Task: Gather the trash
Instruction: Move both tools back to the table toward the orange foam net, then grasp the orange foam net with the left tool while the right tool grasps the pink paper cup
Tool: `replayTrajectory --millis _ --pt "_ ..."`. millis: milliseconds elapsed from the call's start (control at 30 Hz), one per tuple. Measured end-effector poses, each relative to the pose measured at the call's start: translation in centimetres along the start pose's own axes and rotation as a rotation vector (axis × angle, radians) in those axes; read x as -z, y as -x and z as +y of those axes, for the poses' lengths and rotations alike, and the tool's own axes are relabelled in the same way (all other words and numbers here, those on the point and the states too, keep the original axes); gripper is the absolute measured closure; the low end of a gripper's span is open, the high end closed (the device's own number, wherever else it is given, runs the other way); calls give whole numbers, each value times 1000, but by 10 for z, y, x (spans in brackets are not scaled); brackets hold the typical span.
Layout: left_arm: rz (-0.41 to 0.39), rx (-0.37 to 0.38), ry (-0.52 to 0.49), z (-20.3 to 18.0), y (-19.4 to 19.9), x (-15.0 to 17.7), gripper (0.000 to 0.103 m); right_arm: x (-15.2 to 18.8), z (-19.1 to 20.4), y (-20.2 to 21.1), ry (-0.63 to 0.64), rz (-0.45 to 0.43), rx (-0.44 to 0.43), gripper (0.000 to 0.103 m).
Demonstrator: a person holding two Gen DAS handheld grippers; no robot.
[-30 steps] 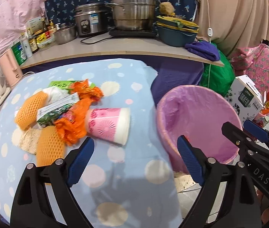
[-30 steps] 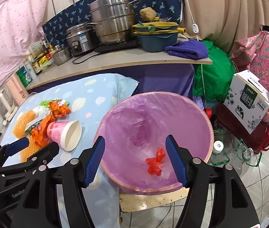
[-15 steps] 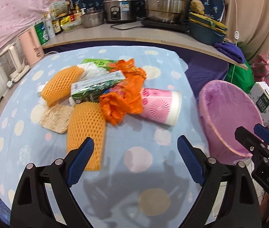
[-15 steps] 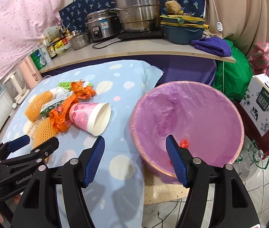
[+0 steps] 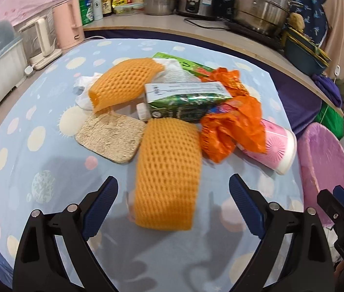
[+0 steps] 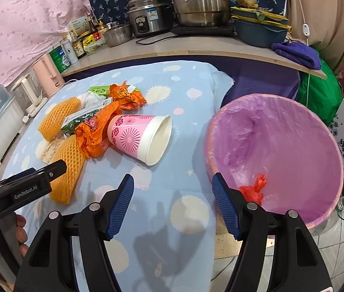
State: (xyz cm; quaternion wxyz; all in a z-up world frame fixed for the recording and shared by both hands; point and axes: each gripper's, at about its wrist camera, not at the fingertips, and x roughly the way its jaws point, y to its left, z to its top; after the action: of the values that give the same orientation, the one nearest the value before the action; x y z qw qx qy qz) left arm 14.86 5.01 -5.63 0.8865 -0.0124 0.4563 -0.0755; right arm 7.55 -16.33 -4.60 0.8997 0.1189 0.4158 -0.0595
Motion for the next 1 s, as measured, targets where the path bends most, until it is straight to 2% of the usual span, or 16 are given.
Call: replayTrajectory --millis 100,300,400,467,567,733,933,1000 --pt "11 10 16 10 -9 -2 16 -4 5 -9 1 7 -7 38" --pt "45 30 3 13 -27 -4 38 -11 14 -25 12 24 -18 39" --pt "70 48 6 14 -35 -6 54 -16 18 -32 22 25 -22 38" --pt "87 47 10 15 -39 -5 72 -24 21 -36 42 15 -20 38" --pt "90 43 8 18 -41 -4 87 -38 23 -42 70 2 -29 38" --pt "90 37 9 21 -38 -4 93 -61 19 -56 62 1 -28 38" --pt "93 36 3 21 -35 -2 93 -55 9 -67 -12 40 -72 39" --pt "96 34 0 19 -36 -1 93 -52 9 -70 -23 49 -91 42"
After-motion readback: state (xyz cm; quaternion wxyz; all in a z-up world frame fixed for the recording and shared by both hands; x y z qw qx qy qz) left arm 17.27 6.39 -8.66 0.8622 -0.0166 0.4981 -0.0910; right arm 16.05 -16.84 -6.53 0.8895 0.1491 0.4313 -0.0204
